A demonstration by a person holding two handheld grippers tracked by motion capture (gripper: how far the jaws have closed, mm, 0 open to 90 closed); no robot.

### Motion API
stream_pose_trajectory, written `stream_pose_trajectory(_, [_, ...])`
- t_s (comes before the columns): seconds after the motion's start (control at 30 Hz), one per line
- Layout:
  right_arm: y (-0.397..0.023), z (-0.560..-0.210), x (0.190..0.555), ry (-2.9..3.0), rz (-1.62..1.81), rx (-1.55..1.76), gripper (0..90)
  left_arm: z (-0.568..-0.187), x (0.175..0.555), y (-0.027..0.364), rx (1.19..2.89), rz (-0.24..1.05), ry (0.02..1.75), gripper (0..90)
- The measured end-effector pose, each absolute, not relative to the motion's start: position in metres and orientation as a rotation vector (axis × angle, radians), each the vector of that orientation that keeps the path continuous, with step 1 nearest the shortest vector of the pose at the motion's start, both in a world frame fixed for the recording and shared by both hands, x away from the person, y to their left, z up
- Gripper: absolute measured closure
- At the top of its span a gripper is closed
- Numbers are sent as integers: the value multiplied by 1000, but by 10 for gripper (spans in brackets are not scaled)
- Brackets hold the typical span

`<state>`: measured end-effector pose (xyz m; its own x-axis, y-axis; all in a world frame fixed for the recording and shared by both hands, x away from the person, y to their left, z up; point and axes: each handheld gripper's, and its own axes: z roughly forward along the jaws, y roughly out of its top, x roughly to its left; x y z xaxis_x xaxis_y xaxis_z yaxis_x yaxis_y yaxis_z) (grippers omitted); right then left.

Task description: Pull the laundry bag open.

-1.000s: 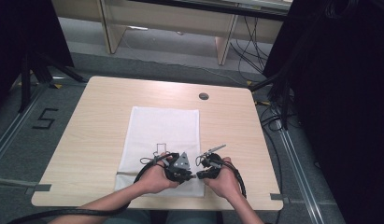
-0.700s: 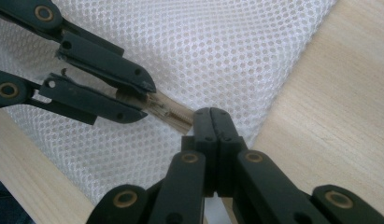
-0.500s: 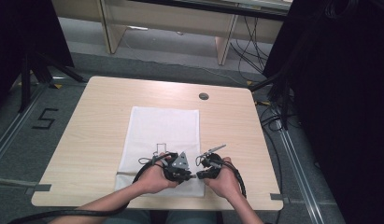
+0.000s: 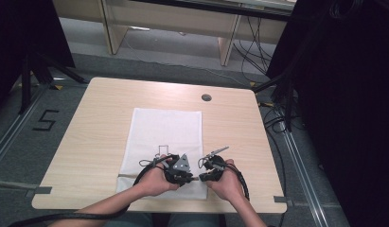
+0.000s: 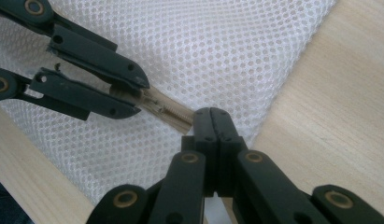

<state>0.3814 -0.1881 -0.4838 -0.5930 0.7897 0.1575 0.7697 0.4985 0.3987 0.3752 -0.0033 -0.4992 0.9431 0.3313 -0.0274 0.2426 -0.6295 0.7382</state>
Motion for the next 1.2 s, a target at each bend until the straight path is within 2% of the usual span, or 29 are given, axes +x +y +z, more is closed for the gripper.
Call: stream_pose_trajectory(1.2, [-188,-484,381,2678,677,1402,900,-496,375,1,2288,145,395,818])
